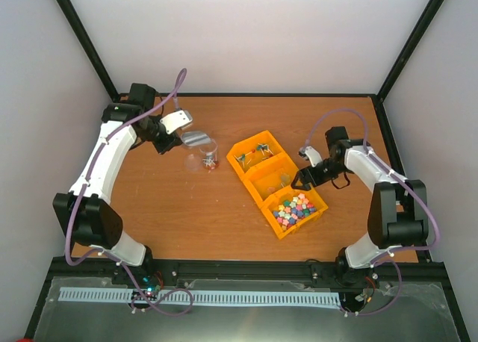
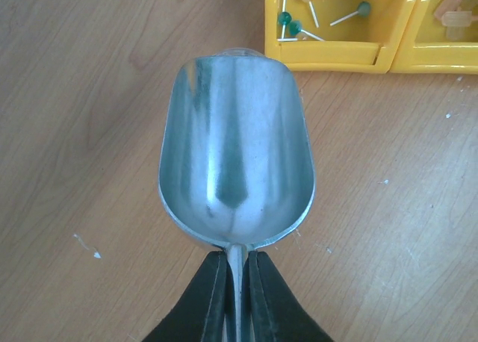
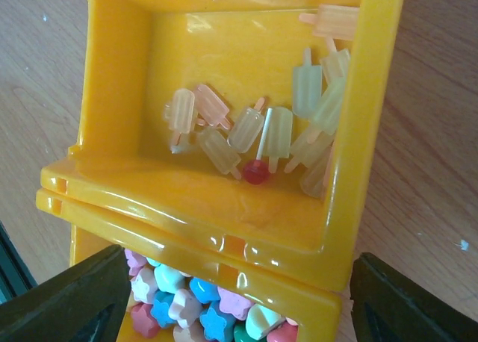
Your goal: Pack the candies
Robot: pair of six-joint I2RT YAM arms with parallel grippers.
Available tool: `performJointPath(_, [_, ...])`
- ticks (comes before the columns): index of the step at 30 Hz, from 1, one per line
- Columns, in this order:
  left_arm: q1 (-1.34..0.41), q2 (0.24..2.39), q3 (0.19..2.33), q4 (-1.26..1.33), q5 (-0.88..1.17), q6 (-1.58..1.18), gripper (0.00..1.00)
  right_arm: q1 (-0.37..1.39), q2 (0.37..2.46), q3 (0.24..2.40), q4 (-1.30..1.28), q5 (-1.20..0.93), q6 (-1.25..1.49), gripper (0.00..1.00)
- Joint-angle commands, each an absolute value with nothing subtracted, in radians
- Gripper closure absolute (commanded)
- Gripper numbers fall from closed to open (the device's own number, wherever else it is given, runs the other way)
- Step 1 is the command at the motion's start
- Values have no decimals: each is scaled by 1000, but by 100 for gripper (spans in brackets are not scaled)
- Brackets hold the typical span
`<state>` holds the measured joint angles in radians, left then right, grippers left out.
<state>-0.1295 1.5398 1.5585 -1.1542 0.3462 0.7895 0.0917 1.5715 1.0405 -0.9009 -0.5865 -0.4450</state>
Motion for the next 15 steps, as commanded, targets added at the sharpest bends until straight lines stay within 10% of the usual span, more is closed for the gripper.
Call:
performJointPath(1, [-135,1512,1592,-1180,398,760,99,105,1541,1078,-883,-544,-475,18])
performJointPath(15, [-135,1473,1554,-1158,455,722,99,298,1313,1023,-845,-391,-774,5])
